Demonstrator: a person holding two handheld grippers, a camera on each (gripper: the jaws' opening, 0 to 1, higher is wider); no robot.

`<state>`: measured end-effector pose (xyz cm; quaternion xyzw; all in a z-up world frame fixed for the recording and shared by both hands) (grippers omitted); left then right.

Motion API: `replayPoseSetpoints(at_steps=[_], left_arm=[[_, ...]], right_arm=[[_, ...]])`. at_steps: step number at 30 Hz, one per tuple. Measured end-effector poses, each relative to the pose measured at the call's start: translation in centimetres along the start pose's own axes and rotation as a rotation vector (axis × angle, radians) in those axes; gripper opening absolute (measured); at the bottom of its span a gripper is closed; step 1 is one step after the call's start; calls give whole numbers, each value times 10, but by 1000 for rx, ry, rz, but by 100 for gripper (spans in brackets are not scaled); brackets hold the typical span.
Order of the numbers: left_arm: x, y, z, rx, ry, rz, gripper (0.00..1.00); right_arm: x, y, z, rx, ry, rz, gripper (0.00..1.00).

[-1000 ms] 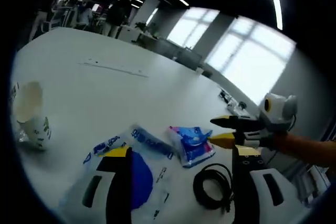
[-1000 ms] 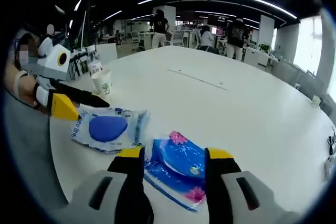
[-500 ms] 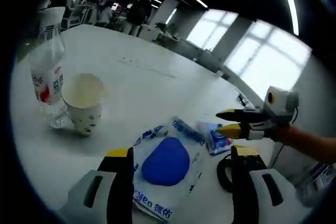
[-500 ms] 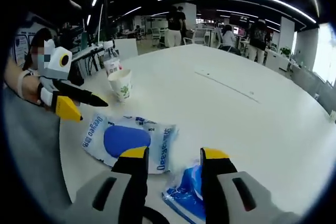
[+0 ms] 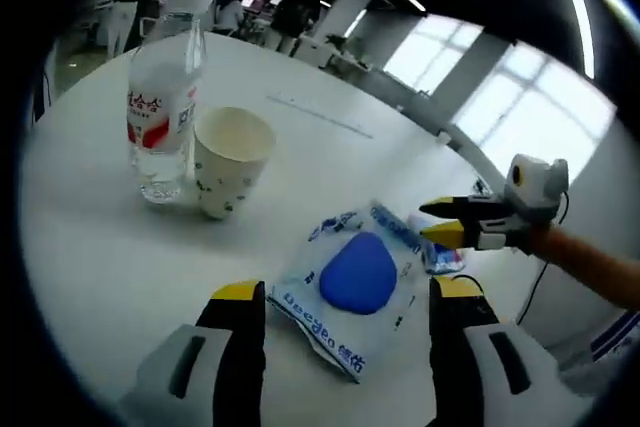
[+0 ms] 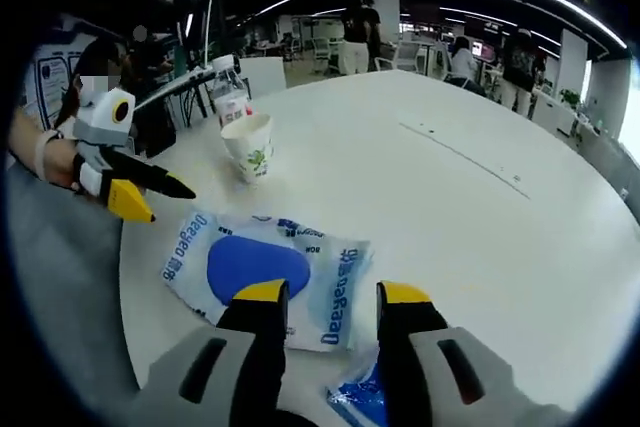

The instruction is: Arrange the tabletop items into an orderly group along one side of the table until the central work area is clear of visible clutter.

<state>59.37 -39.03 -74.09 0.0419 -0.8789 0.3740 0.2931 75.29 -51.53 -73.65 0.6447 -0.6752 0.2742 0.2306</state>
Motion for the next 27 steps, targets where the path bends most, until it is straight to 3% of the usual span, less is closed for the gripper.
replayPoseSetpoints(at_steps=[4,11,15,18,27], left_arm=[[3,5,4,25,1,-10,61],[7,11,23,81,60,-25,51],[6,16,31,93,92,-38,52],[6,18,36,131,100,-34,47],[-2,14,49,144,152,-14,34]], right_arm=[[-1,1,1,-1,7,-8,30],[-7,2,5,1,20,-23,28],[-10,4,9,-2,33,-32,27],[-13,5,13,0,43,-39,26],[-18,1,20,-6,66,-43,23]])
Point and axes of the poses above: the point that each gripper's makers call its tool centre point, and the gripper's own axes: x roughly backward along the fingers, y roughly to its left, z roughly out of its underside, the point moved 3 cm from there along x, roughly backward along the fingers, and after that the axes turned 10 degrees about x, right-handed, at the moved point
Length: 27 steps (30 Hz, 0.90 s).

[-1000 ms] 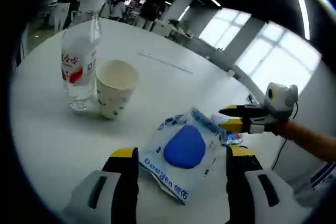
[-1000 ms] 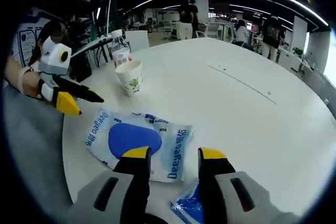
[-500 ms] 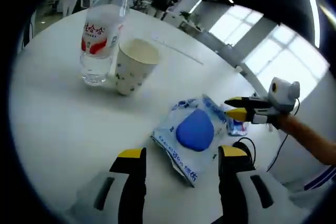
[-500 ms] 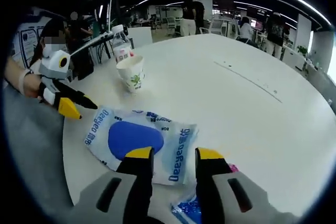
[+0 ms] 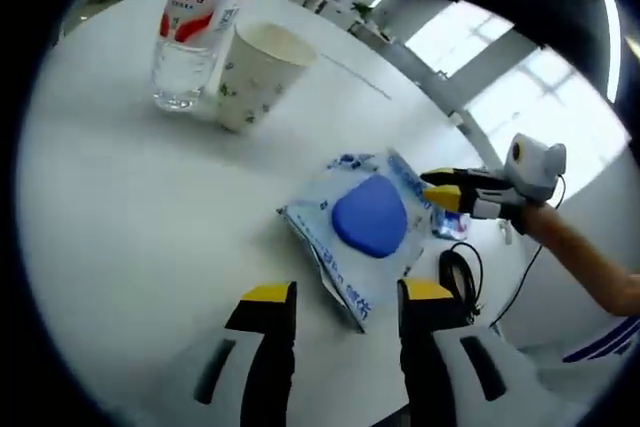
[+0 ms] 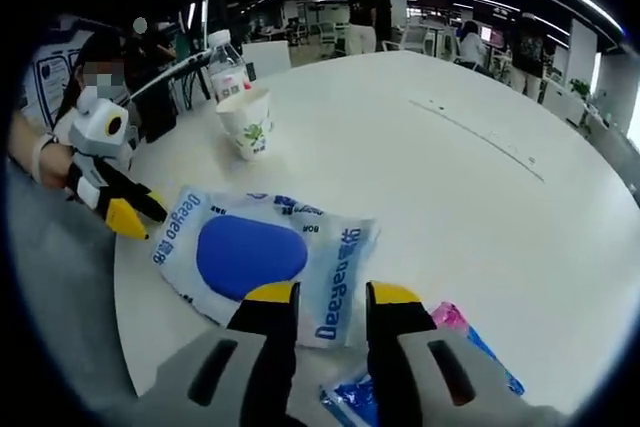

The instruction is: Arrange the tabletop items into an orderly group along one side of the table until the central work area is clear of visible clutter.

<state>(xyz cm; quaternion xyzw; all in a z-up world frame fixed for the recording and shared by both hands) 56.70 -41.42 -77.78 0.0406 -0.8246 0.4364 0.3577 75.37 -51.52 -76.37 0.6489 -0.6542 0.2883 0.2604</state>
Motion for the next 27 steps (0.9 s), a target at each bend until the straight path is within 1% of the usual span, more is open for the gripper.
replayPoseSetpoints(at_steps=[1,3,7,12,16,18,21,27], left_arm=[[-1,-1,1,-3,11,7,32],[-1,-2,2,6,13,11,28],[-3,-6,4,2,18,20,24],[-4,-3,5,2,21,2,21],[-6,-4,8,-7,40,-1,12],[-7,-3,7,-6,35,-2,11],[-9,1,6,16,45,-3,9],[-11,7,3,18,36,-10,4]], right_arm=[[0,3,-2,-1,-5,1,22],[0,2,-3,3,-7,1,22],[-3,1,-1,0,2,-7,20],[-4,0,0,0,8,-9,19],[-8,-4,4,0,16,-5,17],[-6,-4,4,-3,21,-5,16],[-8,-4,6,-4,26,-8,15],[-7,-5,6,-6,31,-3,13]])
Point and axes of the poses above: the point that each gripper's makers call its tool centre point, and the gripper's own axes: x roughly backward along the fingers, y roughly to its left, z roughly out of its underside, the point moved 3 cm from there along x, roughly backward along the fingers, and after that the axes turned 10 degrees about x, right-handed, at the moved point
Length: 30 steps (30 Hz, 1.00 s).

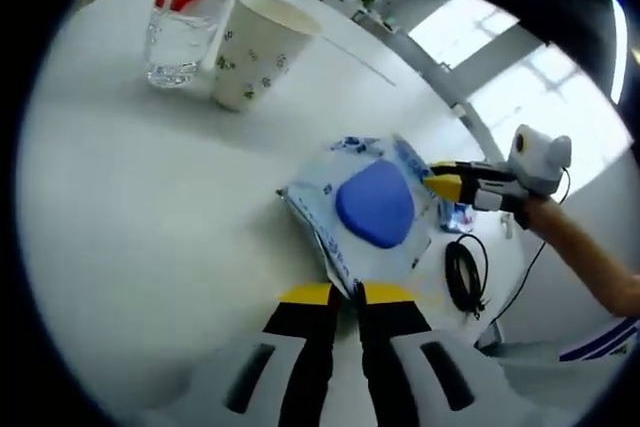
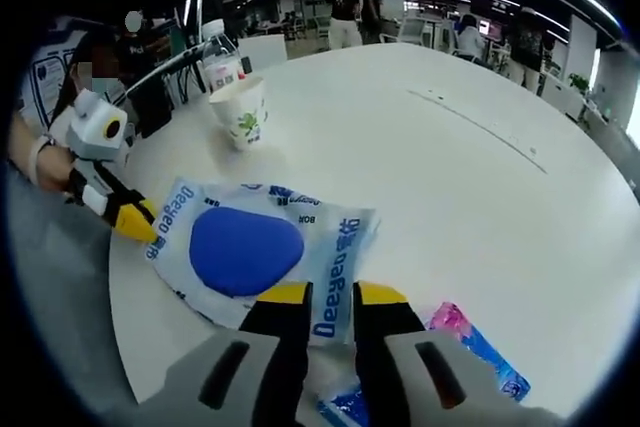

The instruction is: Arrange the tabletop items into an orderly group along one side of the table until the central work area is clear of visible clutter.

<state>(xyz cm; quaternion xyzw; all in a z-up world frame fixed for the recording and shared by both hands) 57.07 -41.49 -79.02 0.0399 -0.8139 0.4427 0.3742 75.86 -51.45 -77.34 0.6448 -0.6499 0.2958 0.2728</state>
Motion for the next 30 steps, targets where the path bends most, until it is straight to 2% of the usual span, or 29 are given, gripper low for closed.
replayPoseSetpoints(at_steps=[4,7,16,28,30], left_arm=[[1,-1,1,11,-13,-2,2],[1,-1,0,5,-20,3,0],[4,-4,-12,9,-72,14,0],[6,-5,-42,-7,-124,24,0],[5,-8,-47,-13,-130,29,0]], right_arm=[[0,-2,1,-1,7,6,9],[0,-5,2,-9,18,21,3],[2,-5,-4,-19,11,33,0],[30,-8,-20,-77,-66,106,0],[34,-11,-20,-126,-99,123,0]])
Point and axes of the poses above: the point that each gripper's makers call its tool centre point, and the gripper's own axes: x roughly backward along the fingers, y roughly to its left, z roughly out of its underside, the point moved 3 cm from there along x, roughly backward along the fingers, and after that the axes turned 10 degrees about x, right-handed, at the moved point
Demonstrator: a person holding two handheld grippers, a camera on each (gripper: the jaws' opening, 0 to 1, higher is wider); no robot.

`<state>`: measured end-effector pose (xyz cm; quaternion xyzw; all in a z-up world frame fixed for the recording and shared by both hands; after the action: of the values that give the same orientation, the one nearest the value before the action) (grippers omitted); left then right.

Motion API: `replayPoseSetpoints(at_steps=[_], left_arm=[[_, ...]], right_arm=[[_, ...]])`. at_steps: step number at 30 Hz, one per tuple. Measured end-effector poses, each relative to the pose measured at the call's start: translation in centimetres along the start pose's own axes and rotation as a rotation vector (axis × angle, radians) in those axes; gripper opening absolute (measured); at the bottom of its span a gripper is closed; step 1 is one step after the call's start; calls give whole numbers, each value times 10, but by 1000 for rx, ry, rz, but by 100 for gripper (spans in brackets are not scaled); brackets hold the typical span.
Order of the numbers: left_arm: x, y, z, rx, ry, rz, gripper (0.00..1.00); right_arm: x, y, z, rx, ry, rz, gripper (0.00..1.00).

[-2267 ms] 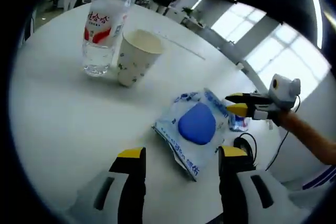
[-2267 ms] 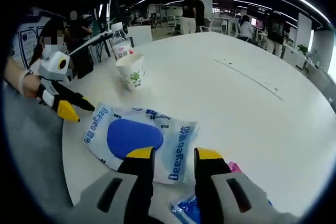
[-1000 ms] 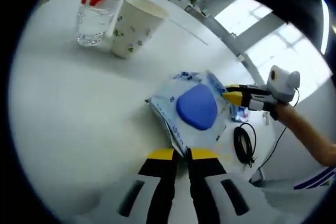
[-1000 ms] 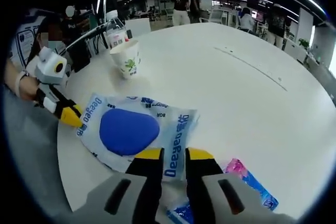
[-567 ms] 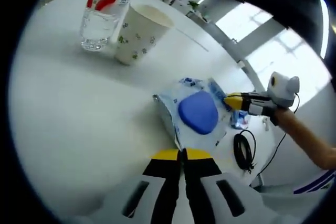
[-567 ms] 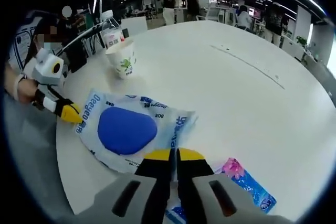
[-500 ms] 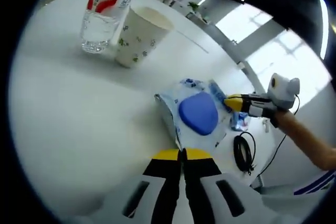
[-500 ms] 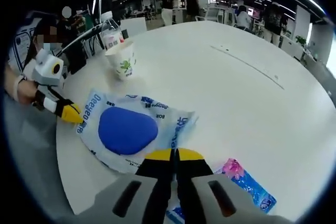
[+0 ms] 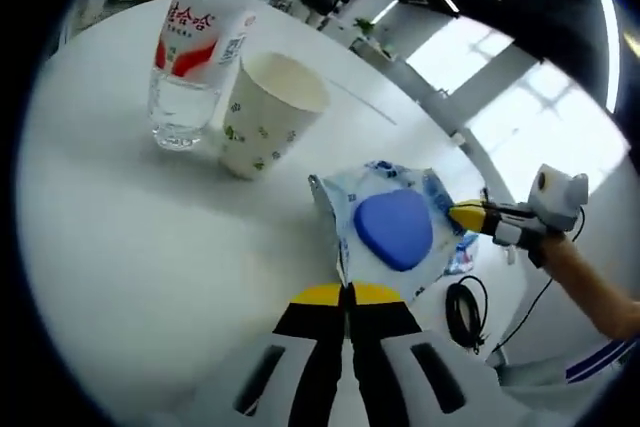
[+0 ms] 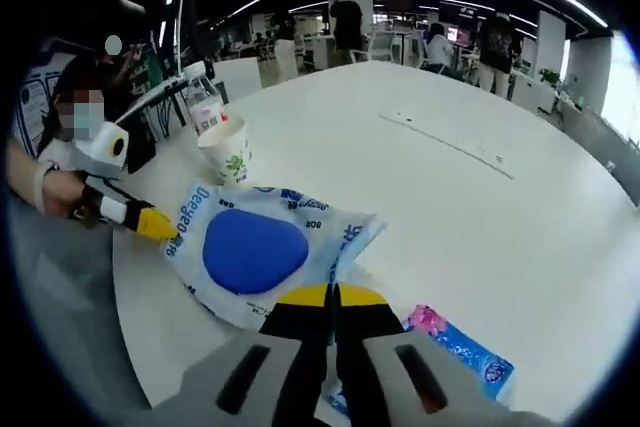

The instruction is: Arrange the tabletop items into an orderly group along one side of the table until the central work area is clear of visible clutter.

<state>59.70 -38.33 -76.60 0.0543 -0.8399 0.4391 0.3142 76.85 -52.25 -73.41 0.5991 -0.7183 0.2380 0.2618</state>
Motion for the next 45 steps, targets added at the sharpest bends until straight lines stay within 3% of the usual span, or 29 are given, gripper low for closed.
replayPoseSetpoints(at_steps=[9,27,39,45], left_arm=[[-9,-11,-23,-36,-53,27,0],[-22,-9,-48,-29,-130,43,0],[-32,5,-53,-9,-160,21,0],[-34,7,-47,3,-155,17,0]], right_arm=[[13,5,17,-68,-16,46,0],[19,15,13,-156,-54,127,0],[1,18,27,-204,-38,144,0],[-6,17,33,-215,-26,146,0]])
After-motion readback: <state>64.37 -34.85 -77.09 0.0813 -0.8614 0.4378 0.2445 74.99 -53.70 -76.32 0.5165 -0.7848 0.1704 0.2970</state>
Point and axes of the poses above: the point that each gripper's makers call its tool centre point, and the gripper's own axes: x roughly backward along the fingers, y roughly to its left, z roughly out of its underside, the point moved 3 cm from there along x, roughly backward along the fingers, and after that the axes turned 10 degrees about x, right-handed, at the moved point
